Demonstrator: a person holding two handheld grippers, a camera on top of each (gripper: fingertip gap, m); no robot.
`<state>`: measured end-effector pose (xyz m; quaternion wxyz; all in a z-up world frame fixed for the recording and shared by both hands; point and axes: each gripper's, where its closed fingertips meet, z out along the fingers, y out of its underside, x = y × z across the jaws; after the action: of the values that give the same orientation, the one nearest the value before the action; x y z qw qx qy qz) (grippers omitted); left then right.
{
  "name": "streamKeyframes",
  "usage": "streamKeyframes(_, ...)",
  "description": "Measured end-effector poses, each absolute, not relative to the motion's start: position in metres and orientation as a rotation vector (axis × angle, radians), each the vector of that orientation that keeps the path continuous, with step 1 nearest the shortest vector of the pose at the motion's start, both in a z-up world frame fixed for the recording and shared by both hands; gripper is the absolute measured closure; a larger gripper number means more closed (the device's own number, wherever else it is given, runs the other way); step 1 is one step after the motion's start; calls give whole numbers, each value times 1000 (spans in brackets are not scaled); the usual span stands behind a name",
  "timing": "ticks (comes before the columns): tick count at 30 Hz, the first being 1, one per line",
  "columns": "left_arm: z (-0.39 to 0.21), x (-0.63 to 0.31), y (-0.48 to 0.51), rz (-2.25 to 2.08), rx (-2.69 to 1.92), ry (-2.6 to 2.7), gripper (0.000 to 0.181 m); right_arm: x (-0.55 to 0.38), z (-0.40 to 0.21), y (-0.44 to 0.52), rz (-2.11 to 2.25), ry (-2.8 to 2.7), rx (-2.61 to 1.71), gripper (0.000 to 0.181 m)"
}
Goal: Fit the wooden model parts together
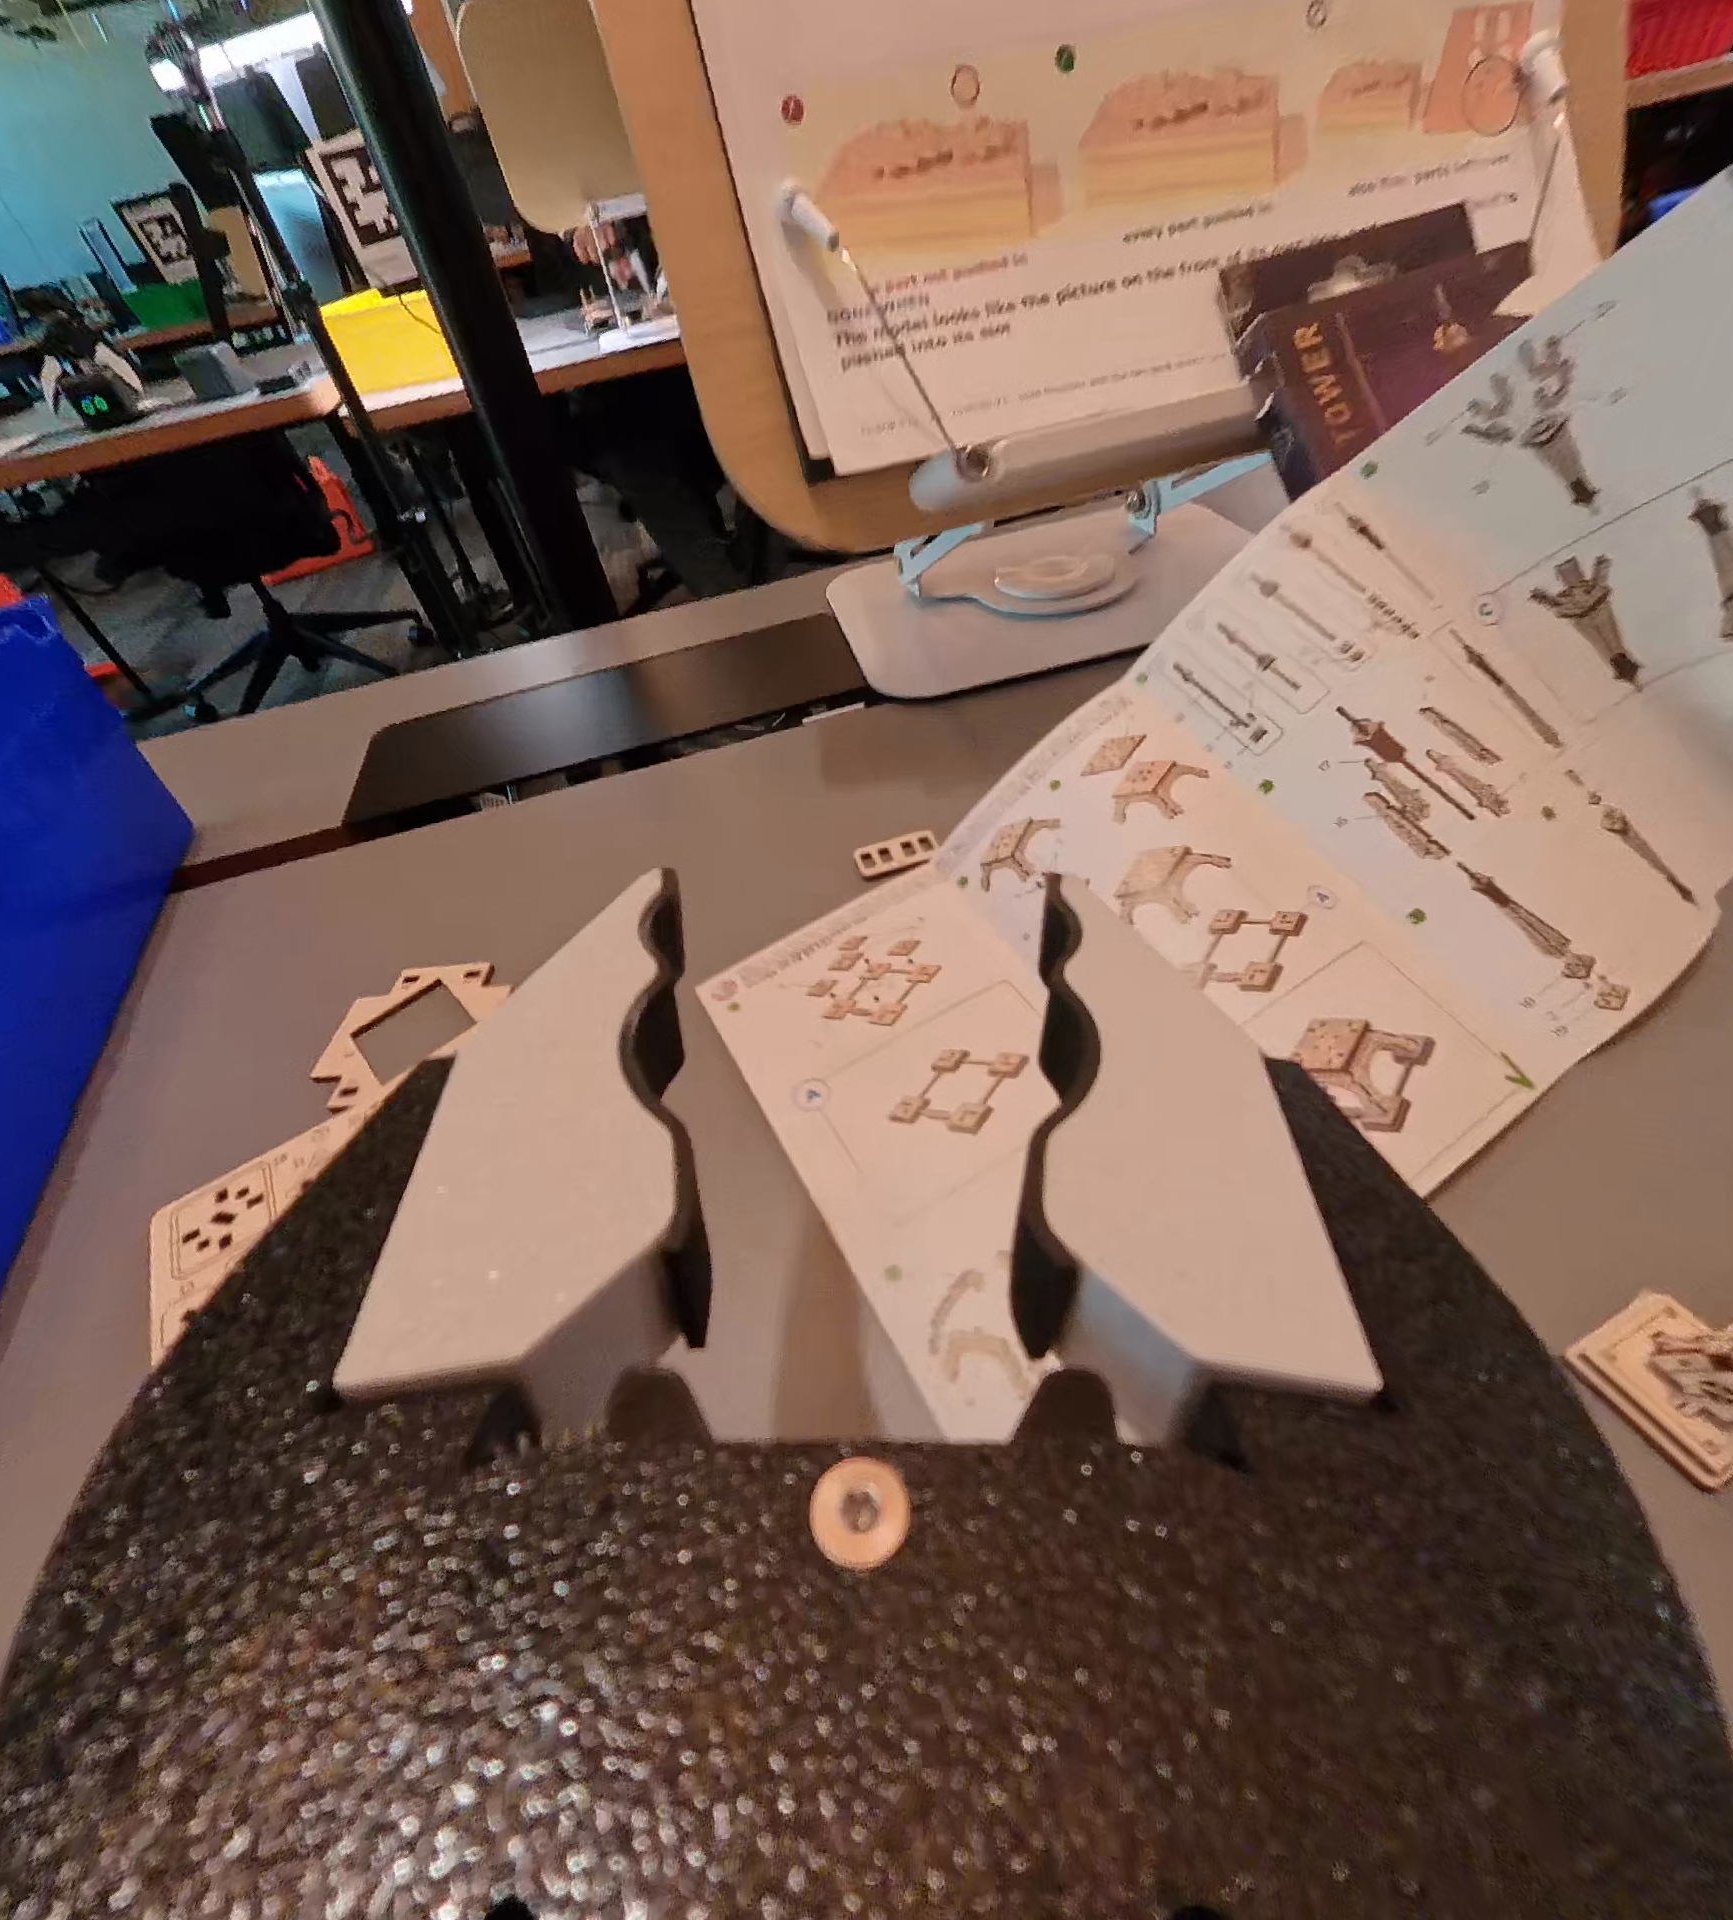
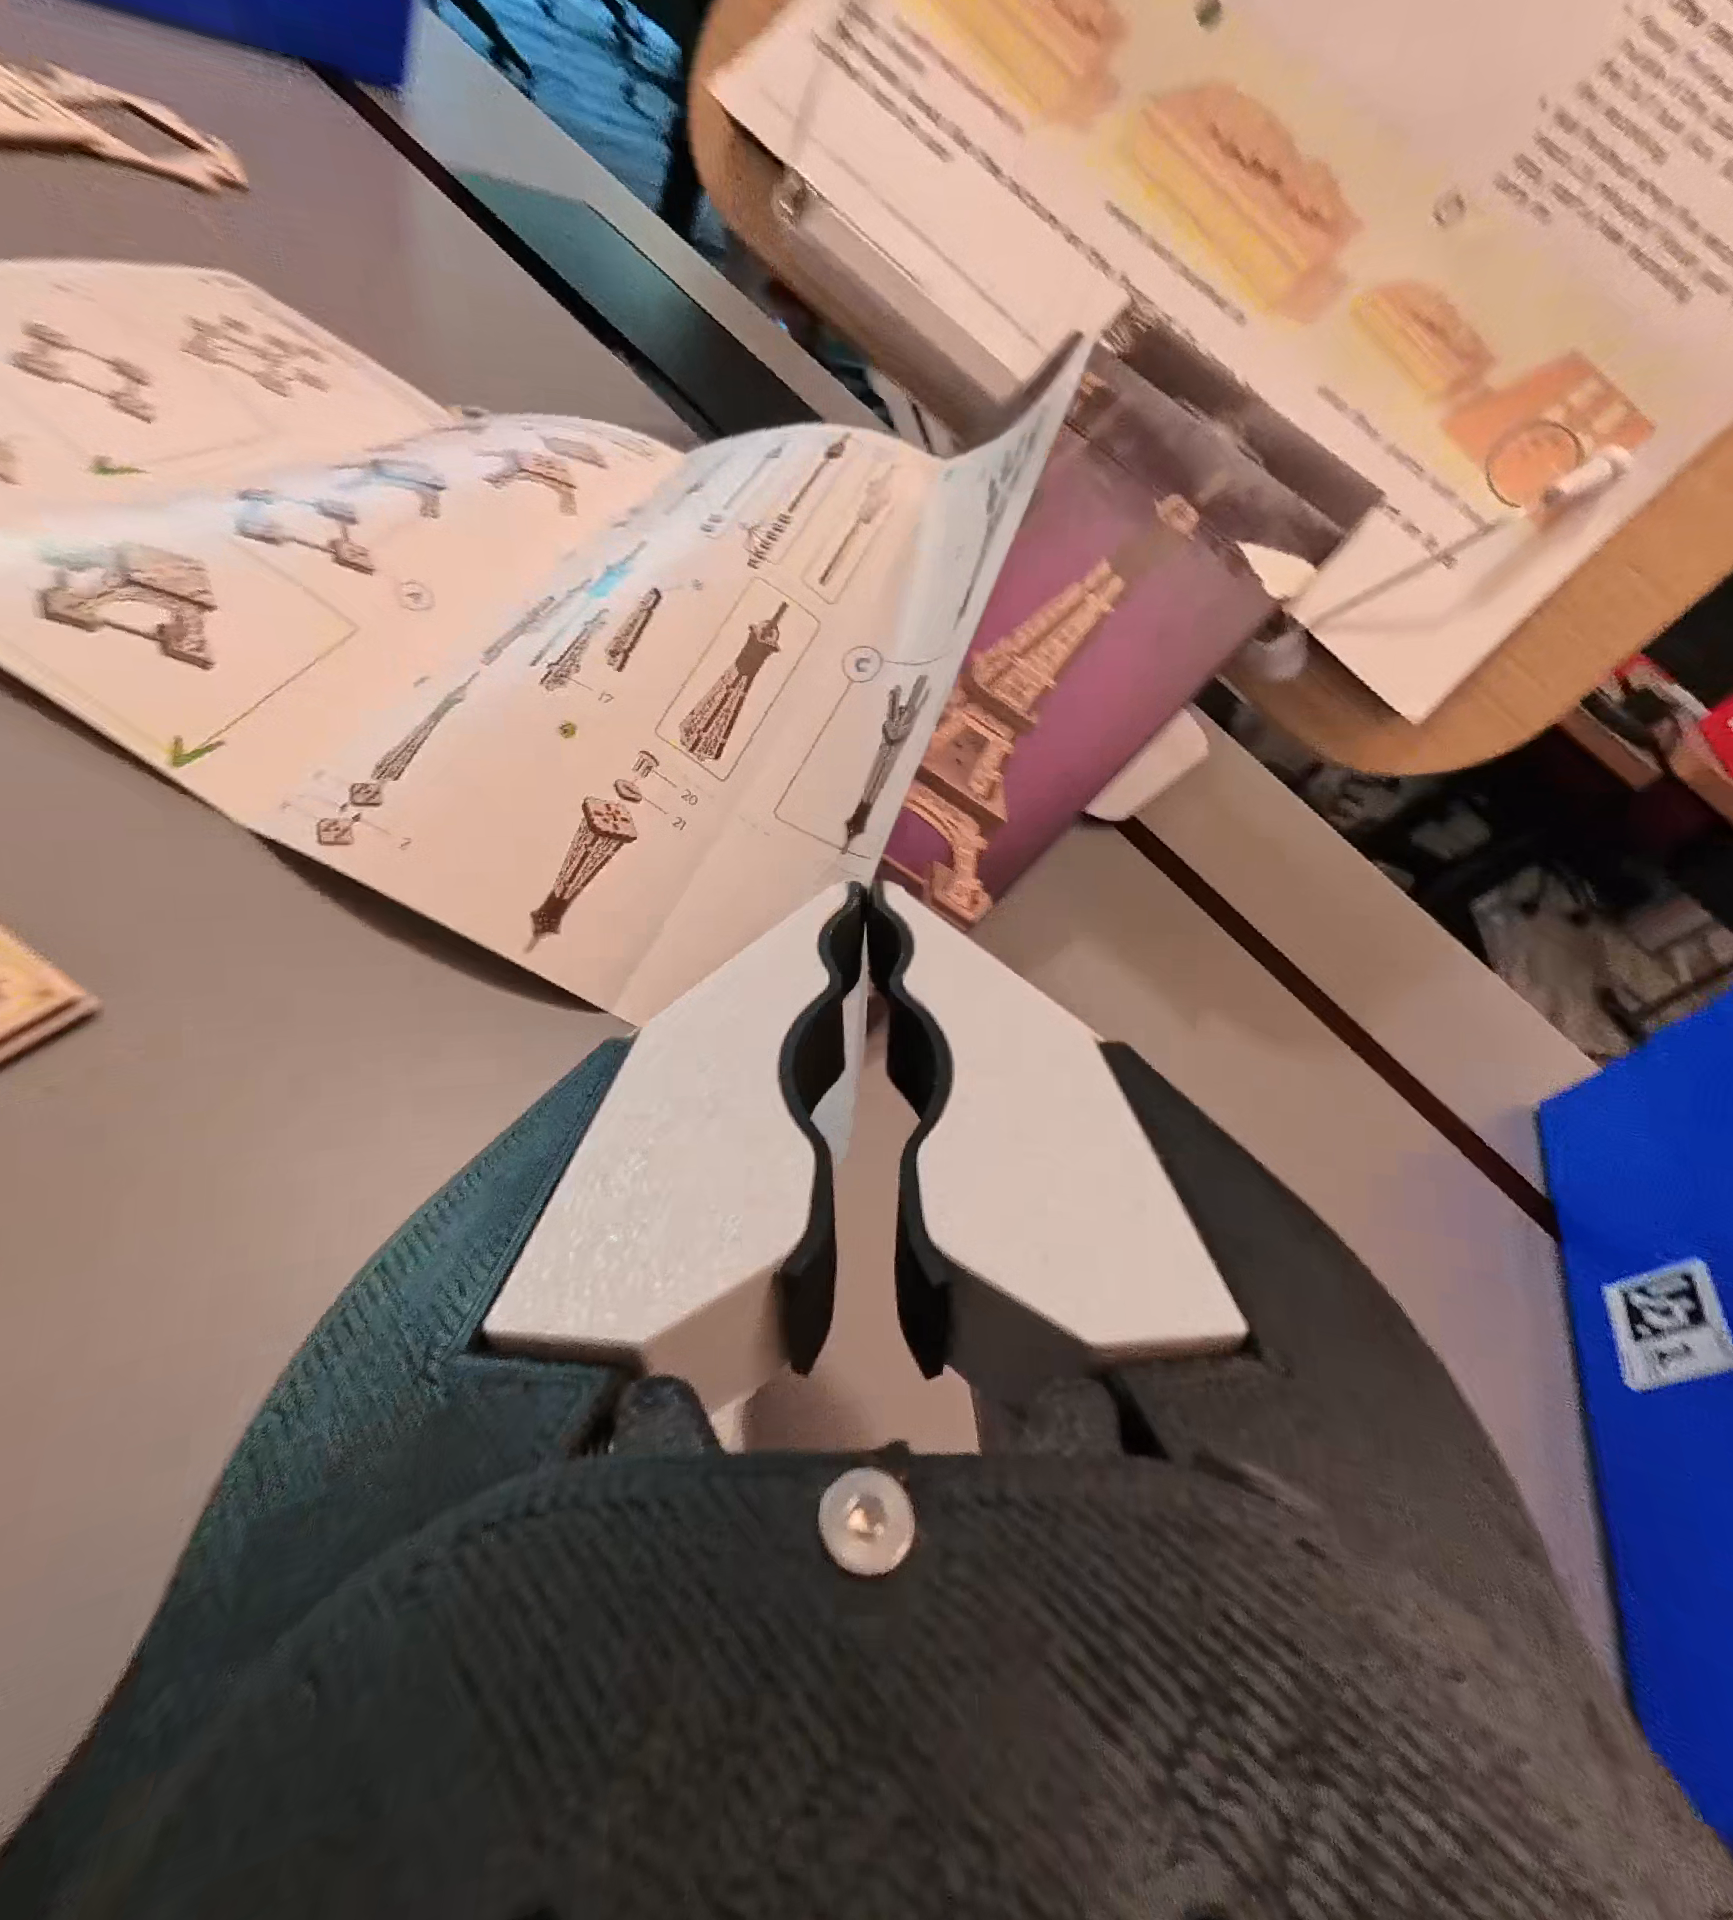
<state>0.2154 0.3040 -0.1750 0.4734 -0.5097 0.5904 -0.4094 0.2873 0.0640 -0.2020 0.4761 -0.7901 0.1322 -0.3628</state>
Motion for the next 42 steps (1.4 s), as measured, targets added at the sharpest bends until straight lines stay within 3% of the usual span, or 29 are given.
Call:
streamKeyframes(5, -162, 200, 267, -1133, -1183, 1564, 124, 297, -216, 58, -768, 409, -2043, 178)
streamKeyframes(8, -161, 174, 223, -1334, -1137, 1750, 133, 290, -218, 46, -727, 458, -2125, 124)
streamKeyframes(11, -174, 134, 187, -1453, -1104, 2001, 140, 271, -200, 27, -727, 475, -2115, 112)
streamKeyframes(14, -198, 104, 179, -1308, -1114, 2192, 148, 232, -189, 23, -584, 468, -2093, 107)
streamKeyframes(15, -204, 97, 178, -1252, -1107, 2227, 151, 213, -190, 30, -493, 454, -2080, 111)
streamKeyframes(17, -214, 85, 169, -1194, -1070, 2306, 156, 161, -203, 53, -271, 287, -2116, 151)
streamKeyframes(19, -224, 79, 160, -1168, -1064, 2361, 159, 133, -221, 68, -157, 227, -2158, 160)
streamKeyframes(23, -233, 84, 155, -1122, -1152, 2357, 159, 116, -242, 86, -12, 249, -2207, 154)
streamKeyframes(27, -234, 84, 150, -1120, -1153, 2377, 161, 113, -240, 95, 42, 221, -2192, 172)
streamKeyframes(42, -243, 85, 143, -943, -1117, 2583, 167, 112, -246, 99, 76, 84, -2369, 172)
